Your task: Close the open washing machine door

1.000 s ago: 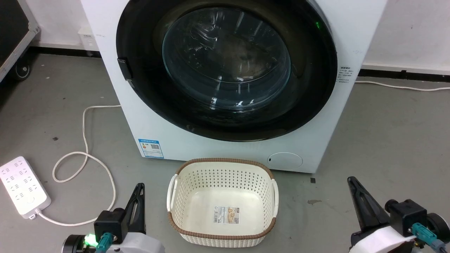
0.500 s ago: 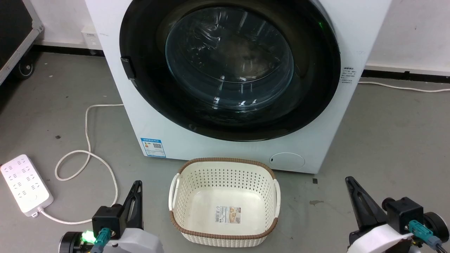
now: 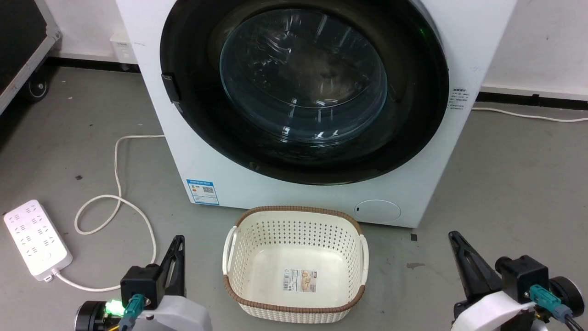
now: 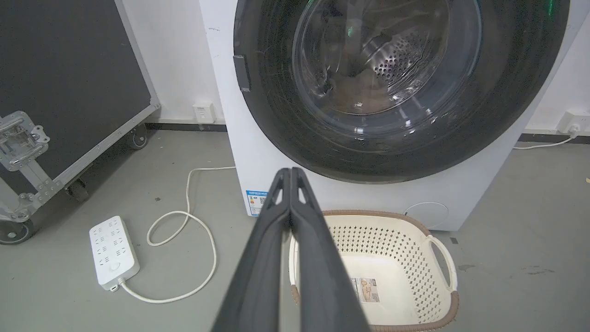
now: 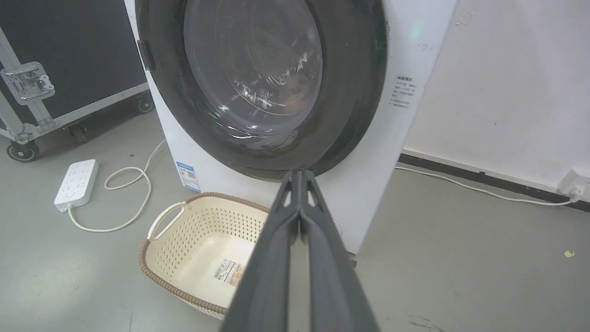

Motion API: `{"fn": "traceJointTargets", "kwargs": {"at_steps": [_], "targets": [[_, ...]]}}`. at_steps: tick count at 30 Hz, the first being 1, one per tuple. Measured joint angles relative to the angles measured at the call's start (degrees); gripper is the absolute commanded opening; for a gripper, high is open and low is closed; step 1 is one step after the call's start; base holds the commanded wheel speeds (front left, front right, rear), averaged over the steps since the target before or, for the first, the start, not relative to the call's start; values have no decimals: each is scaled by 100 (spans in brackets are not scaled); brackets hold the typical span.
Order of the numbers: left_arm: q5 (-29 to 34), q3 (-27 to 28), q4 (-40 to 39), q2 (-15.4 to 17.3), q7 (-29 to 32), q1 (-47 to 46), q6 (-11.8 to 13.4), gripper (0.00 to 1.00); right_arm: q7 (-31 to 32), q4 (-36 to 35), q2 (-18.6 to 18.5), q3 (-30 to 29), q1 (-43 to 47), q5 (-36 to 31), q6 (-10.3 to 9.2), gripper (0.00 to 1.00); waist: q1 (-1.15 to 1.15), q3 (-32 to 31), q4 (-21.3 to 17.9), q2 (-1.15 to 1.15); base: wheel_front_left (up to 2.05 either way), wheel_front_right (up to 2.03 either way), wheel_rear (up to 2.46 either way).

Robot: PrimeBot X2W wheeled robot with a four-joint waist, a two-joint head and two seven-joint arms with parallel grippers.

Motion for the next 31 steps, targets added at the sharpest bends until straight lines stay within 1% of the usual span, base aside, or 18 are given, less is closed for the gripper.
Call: {"fn": "traceJointTargets", "kwargs": {"at_steps": [19,31], "targets": [[86,68,-68,0,226,-48,-18,0,227,-60,53,-1,-9,-52,0,0,0,5,62,0,0,0,0],[102,80,-76,0,226,-53,-24,0,227,-68,62,-2,-10,-53,0,0,0,5,62,0,0,0,0]]}}
